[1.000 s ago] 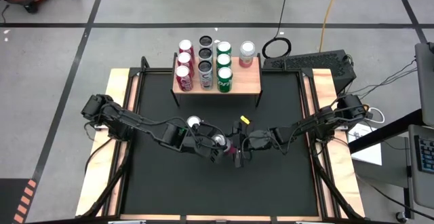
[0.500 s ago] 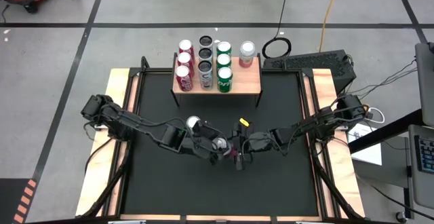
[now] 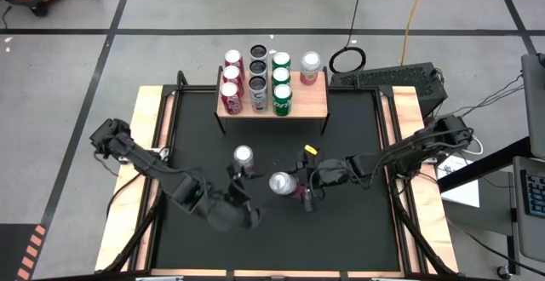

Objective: Place canned beverage on shelf
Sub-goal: Put the bottom pink soda can aligned with the other pink soda can on the shelf

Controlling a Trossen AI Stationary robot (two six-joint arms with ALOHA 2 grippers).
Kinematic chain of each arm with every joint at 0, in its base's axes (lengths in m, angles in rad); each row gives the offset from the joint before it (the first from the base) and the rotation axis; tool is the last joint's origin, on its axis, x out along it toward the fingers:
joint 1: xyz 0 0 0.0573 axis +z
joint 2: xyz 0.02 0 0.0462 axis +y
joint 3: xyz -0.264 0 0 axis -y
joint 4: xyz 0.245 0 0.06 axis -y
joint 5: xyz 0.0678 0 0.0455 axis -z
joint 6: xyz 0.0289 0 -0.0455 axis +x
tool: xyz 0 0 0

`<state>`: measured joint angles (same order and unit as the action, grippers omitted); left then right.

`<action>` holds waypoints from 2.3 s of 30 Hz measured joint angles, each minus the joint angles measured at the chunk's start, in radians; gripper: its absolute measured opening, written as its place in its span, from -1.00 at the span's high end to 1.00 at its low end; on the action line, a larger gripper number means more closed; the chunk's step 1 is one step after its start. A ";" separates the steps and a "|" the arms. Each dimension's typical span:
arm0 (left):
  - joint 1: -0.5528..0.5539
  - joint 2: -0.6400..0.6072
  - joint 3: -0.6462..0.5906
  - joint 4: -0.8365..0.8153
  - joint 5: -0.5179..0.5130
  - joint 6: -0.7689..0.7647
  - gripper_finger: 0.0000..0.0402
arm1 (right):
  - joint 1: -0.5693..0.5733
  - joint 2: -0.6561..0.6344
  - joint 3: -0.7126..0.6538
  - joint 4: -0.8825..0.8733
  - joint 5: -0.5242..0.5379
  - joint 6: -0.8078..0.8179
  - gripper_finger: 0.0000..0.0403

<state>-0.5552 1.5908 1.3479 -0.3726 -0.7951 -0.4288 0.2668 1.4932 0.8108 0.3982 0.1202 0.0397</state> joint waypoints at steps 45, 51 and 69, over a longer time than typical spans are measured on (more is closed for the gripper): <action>0.013 0.223 -0.001 0.381 -0.019 0.054 -0.98 | 0.076 -0.003 -0.079 0.630 -0.148 -0.026 -0.34; 0.017 0.223 -0.001 0.427 -0.016 0.095 -0.98 | 0.076 -0.003 -0.079 0.629 -0.148 -0.029 -0.34; 0.016 0.224 -0.001 0.404 -0.012 0.101 -0.51 | 0.076 -0.003 -0.077 0.595 -0.104 -0.039 -0.34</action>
<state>-0.5388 1.8145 1.3468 0.0314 -0.8076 -0.3279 0.3424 1.4899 0.7338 0.9930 0.0159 0.0010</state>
